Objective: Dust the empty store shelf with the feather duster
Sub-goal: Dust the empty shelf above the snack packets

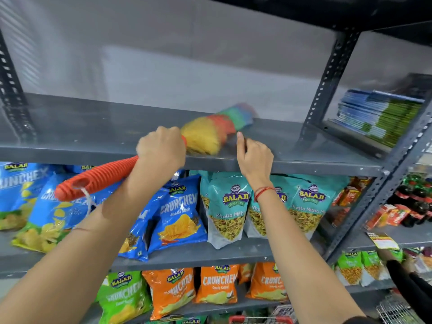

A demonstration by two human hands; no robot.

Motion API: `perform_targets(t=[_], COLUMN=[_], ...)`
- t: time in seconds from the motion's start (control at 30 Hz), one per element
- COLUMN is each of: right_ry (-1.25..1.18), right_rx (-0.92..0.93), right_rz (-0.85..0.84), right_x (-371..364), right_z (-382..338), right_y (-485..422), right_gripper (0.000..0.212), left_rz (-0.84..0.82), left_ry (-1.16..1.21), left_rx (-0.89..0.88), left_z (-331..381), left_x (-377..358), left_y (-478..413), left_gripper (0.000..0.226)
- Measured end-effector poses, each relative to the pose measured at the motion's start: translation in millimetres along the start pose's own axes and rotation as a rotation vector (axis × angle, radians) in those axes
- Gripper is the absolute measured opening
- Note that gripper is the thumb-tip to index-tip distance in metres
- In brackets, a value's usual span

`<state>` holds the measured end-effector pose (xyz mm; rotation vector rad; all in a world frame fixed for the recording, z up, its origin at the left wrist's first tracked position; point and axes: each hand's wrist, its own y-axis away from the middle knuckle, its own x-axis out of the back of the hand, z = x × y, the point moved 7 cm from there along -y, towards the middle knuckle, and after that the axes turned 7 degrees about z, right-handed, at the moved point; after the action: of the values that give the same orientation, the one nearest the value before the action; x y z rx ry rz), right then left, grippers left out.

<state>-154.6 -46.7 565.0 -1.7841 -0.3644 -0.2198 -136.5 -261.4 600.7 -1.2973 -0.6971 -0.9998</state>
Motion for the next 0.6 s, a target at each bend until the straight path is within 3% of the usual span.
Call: perform_targets(t=[0.1, 0.3, 0.4, 0.6], right_ry=[0.021, 0.036, 0.041, 0.043], right_rx=[0.030, 0.110, 0.124, 0.119], right_rz=[0.005, 0.053, 0.061, 0.056], right_x=[-0.8, 3.2, 4.5, 5.6], right_z=[-3.5, -12.6, -13.0, -15.0], right_y=[5.2, 11.1, 13.4, 13.0], right_gripper=[0.056, 0.054, 0.053, 0.052], left_rz=[0.128, 0.055, 0.045, 0.140], left_ry=[-0.063, 0.034, 0.058, -0.009], left_rx=[0.011, -0.133, -0.112, -0.121], left_z=[-18.8, -3.4, -8.9, -19.6], left_x=[16.5, -4.5, -10.2, -8.0], left_y=[3.6, 19.9, 17.6, 22.2], left_gripper=[0.027, 0.023, 0.023, 0.023])
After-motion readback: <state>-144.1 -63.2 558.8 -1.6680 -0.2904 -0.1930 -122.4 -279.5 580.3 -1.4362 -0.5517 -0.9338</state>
